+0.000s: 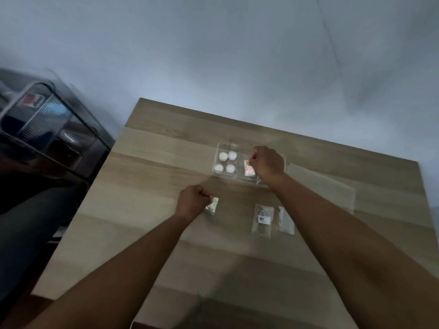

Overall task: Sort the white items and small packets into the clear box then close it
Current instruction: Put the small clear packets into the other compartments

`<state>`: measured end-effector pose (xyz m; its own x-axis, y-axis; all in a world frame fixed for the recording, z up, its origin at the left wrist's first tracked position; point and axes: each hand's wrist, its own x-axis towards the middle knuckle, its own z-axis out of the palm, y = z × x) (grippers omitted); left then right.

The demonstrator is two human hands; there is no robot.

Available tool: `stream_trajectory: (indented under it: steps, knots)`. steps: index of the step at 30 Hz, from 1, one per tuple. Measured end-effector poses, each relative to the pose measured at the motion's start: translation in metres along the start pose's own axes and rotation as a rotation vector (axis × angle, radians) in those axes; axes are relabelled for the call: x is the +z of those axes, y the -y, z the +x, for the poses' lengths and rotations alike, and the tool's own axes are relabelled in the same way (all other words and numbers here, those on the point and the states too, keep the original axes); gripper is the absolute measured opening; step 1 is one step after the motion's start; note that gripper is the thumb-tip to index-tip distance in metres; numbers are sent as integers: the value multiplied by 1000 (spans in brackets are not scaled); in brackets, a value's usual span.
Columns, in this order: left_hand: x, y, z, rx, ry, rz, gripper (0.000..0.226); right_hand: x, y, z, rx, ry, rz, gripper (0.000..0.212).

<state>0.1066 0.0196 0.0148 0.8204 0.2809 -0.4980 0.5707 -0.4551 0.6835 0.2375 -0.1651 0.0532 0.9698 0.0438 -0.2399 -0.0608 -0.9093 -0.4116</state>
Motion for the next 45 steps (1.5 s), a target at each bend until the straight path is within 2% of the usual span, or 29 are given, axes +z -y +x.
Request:
stream_trajectory:
  steps: [4,11,13,17,21,27,32,37,45]
  knots:
    - [0,0,0,-9,-2,-14,10,3,-3,0,-72,-17,-80,13]
    - [-7,-19,-5,-4,62,-81,10,-10,-19,-8,-113,-165,88,8]
    - [-11,-34,-6,31,98,-105,18,-16,-32,-11,-88,-229,98,9]
    - [-17,-75,1,111,118,-137,10,-21,-63,-20,39,-229,74,21]
    - [-11,-116,19,192,139,-72,10,-18,-75,-32,137,-182,128,31]
    - [11,-146,44,190,149,168,8,-19,-73,-37,206,-182,306,35]
    - [27,-157,55,246,74,433,16,-20,-76,-37,231,-200,357,30]
    - [43,-156,53,342,-18,601,24,-20,-76,-36,238,-201,368,28]
    - [49,-147,59,417,-3,648,15,-17,-77,-34,236,-201,380,28]
